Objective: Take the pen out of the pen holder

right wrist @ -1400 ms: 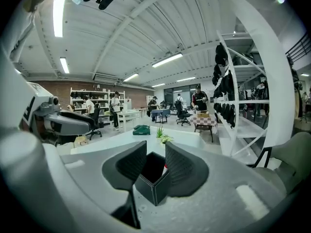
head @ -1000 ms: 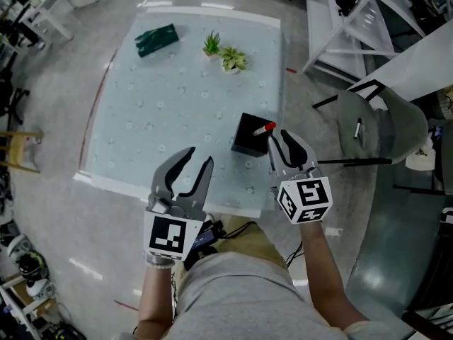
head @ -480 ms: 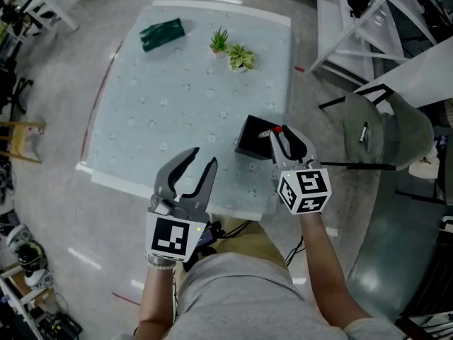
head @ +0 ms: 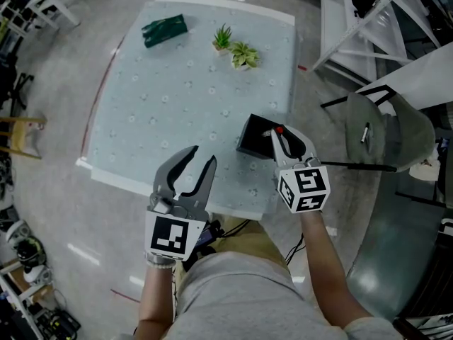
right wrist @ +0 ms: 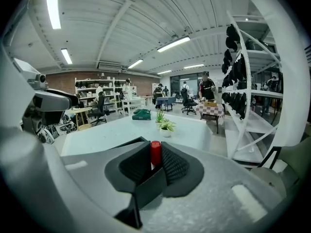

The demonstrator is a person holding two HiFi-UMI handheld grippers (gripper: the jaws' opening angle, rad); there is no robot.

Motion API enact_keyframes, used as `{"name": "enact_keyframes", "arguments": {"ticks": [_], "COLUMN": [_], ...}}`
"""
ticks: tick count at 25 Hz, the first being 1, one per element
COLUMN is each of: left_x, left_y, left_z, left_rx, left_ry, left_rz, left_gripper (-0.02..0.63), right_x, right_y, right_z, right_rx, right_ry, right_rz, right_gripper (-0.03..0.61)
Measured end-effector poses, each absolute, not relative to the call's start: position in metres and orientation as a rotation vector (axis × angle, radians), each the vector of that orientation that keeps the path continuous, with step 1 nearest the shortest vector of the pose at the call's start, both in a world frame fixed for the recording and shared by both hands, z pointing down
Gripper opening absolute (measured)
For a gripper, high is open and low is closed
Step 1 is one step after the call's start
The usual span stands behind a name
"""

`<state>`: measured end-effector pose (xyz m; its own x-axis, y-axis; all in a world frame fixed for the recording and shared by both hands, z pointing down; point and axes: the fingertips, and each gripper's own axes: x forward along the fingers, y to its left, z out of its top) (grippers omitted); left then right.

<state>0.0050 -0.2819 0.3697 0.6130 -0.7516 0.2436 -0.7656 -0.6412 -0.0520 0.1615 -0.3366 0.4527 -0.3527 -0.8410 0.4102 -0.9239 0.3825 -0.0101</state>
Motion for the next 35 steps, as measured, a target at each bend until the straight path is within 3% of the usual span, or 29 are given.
{"name": "enact_keyframes", "arguments": {"ticks": [14,23,31,35], "left_x": [0.006,0.011,0.022,0.034], "left_y": [-0.276,-0.269,-0.262,-0.256], "left_z": [0.355,0.338,0.323,0.319], "left_rx": [2.818,2.877,2.939,2.997], "left_ry": [-1.294,-1.271,-1.209,-1.133], "left_rz": [0.339,0.298,0.263,0.248], "left_gripper": [0.127,0.080,0.000,0.000], "right_x": [0.160,0.157,0.170,0.181], "right_y": [-0.326,-0.299,-0.268,-0.251], "right_z": [0.408,0.356,0.324,0.319], "right_rx": [1.617,1.707,1.829,1.894], "right_ry": [-2.400,-2.455,-2.430,-2.386], "right_rz": [0.275,0.175,0.094,0.076], "right_gripper": [0.064,0.064,0.064,0.064]}}
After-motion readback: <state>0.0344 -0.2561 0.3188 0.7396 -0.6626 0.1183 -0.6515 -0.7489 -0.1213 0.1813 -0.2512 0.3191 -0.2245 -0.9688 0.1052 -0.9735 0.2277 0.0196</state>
